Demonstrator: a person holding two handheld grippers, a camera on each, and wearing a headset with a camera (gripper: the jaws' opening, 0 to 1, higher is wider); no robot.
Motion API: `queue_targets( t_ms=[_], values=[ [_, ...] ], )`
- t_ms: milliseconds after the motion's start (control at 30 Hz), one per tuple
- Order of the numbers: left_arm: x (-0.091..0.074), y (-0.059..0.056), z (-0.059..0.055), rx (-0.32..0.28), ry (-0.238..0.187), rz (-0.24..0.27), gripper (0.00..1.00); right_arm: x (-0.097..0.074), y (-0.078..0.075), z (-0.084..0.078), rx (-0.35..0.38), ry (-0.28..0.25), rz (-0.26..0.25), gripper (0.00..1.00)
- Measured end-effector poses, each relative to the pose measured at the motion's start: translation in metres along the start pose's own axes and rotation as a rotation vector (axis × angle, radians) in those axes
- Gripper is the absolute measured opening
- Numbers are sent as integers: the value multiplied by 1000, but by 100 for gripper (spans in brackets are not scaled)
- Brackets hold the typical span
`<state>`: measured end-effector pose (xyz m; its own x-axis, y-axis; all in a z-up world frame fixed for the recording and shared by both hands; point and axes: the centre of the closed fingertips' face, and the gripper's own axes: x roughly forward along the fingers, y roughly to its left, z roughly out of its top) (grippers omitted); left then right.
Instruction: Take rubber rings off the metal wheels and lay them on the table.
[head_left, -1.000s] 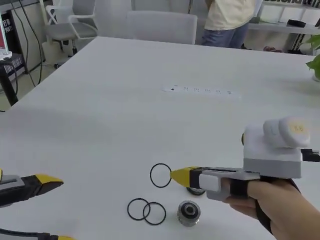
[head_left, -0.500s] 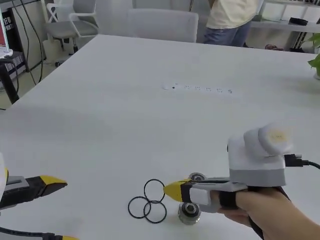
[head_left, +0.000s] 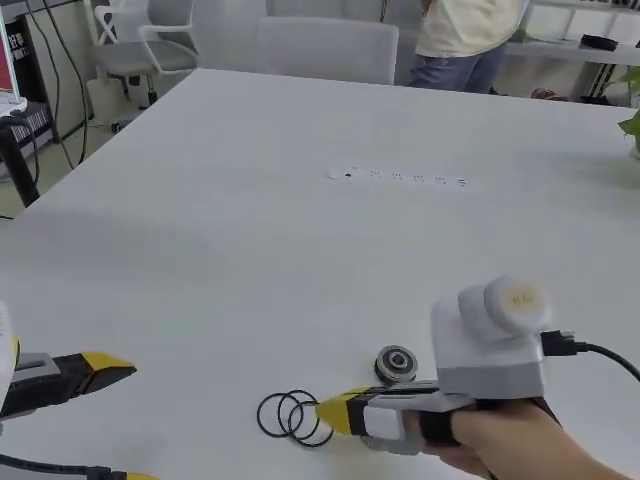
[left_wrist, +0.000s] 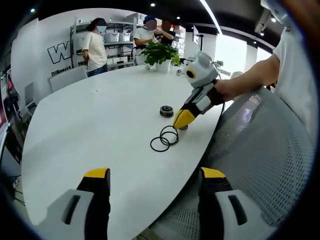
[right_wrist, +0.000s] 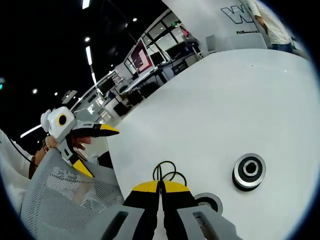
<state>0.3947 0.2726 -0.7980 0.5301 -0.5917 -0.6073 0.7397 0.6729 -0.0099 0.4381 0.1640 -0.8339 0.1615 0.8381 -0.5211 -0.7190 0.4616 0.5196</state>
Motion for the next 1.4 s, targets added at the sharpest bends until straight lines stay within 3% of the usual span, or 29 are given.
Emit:
queue_targets(
  t_ms=[433, 667, 1000, 1233, 1267, 1300, 1400],
  values=[
    [0, 0, -1, 4, 5, 0, 69, 4, -9, -9, -26, 30, -35, 0],
    [1, -1, -1, 4, 6, -3, 69, 5, -7, -10, -32, 38, -25, 0],
    [1, -1, 0, 3, 7, -3, 68, 10, -2, -15, -131, 69, -32, 0],
    [0, -1, -1, -1, 7, 0, 68, 15, 0, -29, -247, 142, -40, 1],
    [0, -1, -1, 0, 7, 1, 68, 17, 0, -23, -293, 106, -41, 1],
    [0, -1, -1, 0, 7, 1, 68, 15, 0, -29, -269, 142, -46, 1],
    [0, -1, -1, -4, 7, 2, 68, 16, -1, -27, -275, 137, -46, 1]
  ],
)
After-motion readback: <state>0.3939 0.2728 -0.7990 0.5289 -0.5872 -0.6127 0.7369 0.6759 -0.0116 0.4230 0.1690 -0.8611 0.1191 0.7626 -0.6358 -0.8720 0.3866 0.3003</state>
